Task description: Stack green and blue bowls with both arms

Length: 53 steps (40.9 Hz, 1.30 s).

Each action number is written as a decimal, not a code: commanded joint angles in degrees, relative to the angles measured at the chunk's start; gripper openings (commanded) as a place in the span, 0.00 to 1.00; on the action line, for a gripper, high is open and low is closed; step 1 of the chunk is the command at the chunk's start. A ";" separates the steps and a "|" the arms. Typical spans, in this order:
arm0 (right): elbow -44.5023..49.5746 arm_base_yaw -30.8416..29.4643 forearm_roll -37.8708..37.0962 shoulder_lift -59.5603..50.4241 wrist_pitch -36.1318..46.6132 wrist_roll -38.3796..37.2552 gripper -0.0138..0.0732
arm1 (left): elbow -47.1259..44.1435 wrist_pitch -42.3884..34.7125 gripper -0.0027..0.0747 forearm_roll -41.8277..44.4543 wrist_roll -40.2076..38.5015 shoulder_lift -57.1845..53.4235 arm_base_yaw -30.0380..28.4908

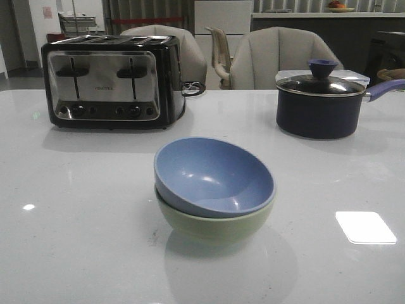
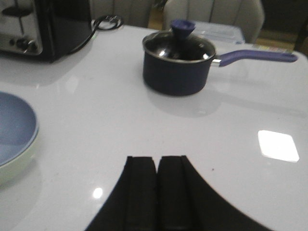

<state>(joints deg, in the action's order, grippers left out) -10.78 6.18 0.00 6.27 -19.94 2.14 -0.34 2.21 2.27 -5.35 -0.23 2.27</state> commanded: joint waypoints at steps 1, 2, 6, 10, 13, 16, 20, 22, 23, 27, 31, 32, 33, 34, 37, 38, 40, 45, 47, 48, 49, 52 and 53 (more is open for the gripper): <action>3.61 -2.56 0.00 -3.37 13.17 0.71 0.20 | -1.09 -5.14 0.16 -0.39 -0.60 -1.17 -0.15; 4.62 -2.81 0.00 -4.30 14.20 0.71 0.20 | -1.09 -5.14 0.16 -0.39 -0.60 -1.17 -0.15; 8.93 -3.34 0.00 -6.68 18.06 0.71 0.20 | -1.09 -5.14 0.16 -0.39 -0.60 -1.17 -0.15; 11.89 -4.13 0.00 -8.10 21.75 0.71 0.20 | -1.09 -5.14 0.16 -0.39 -0.60 -1.17 -0.15; 12.31 -4.61 0.00 -8.10 22.64 0.71 0.20 | -1.09 -5.14 0.16 -0.39 -0.60 -1.17 -0.15; 12.31 -4.75 0.00 -8.10 23.25 0.71 0.20 | -1.09 -5.14 0.16 -0.39 -0.60 -1.17 -0.15; 12.31 -4.74 0.00 -8.10 23.20 0.71 0.20 | -1.09 -5.14 0.16 -0.39 -0.60 -1.17 -0.15; 12.31 -4.74 0.00 -8.10 23.20 0.71 0.20 | -1.09 -5.14 0.16 -0.39 -0.60 -1.17 -0.15; 12.31 -4.74 0.00 -8.10 23.20 0.71 0.20 | -1.09 -5.14 0.16 -0.39 -0.60 -1.17 -0.15; 12.31 -4.74 0.00 -8.10 23.20 0.71 0.20 | -1.09 -5.14 0.16 -0.39 -0.60 -1.17 -0.15; 12.31 -4.74 0.00 -8.10 23.20 0.71 0.20 | -1.09 -5.14 0.16 -0.39 -0.60 -1.17 -0.15; 12.31 -4.74 0.00 -8.10 23.20 0.71 0.20 | -1.09 -5.14 0.16 -0.39 -0.60 -1.17 -0.15; 12.31 -4.74 0.00 -8.10 23.20 0.71 0.20 | -1.09 -5.14 0.16 -0.39 -0.60 -1.17 -0.15; 12.31 -4.74 0.00 -8.10 23.20 0.71 0.20 | -1.09 -5.14 0.16 -0.39 -0.60 -1.17 -0.15; 12.31 -4.74 0.00 -8.10 23.20 0.71 0.20 | -1.09 -5.14 0.16 -0.39 -0.60 -1.17 -0.15; 12.31 -4.74 0.00 -8.10 23.20 0.71 0.20 | -1.09 -5.14 0.16 -0.39 -0.60 -1.17 -0.15; 12.31 -4.74 0.00 -8.10 23.20 0.71 0.20 | -1.09 -5.14 0.16 -0.39 -0.60 -1.17 -0.15; 12.31 -4.74 0.00 -8.10 23.20 0.71 0.20 | -1.09 -5.14 0.16 -0.39 -0.60 -1.17 -0.15; 12.31 -4.74 0.00 -8.04 23.20 0.71 0.20 | -1.09 -5.14 0.16 -0.39 -0.60 -1.17 -0.15; 12.31 -4.74 0.00 -8.04 23.20 0.71 0.20 | -1.09 -5.14 0.16 -0.39 -0.60 -1.17 -0.15; 12.31 -4.74 0.00 -8.04 23.20 0.71 0.20 | -1.09 -5.14 0.16 -0.39 -0.60 -1.17 -0.15; 12.31 -4.74 0.00 -8.04 23.20 0.71 0.20 | -1.09 -5.14 0.16 -0.39 -0.60 -1.17 -0.15; 12.31 -4.74 0.00 -8.04 23.20 0.71 0.20 | -1.09 -5.14 0.16 -0.39 -0.60 -1.17 -0.15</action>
<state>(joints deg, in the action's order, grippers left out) 1.56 1.68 0.00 -0.51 -2.36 2.50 -0.34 2.21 2.27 -5.35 -0.23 2.27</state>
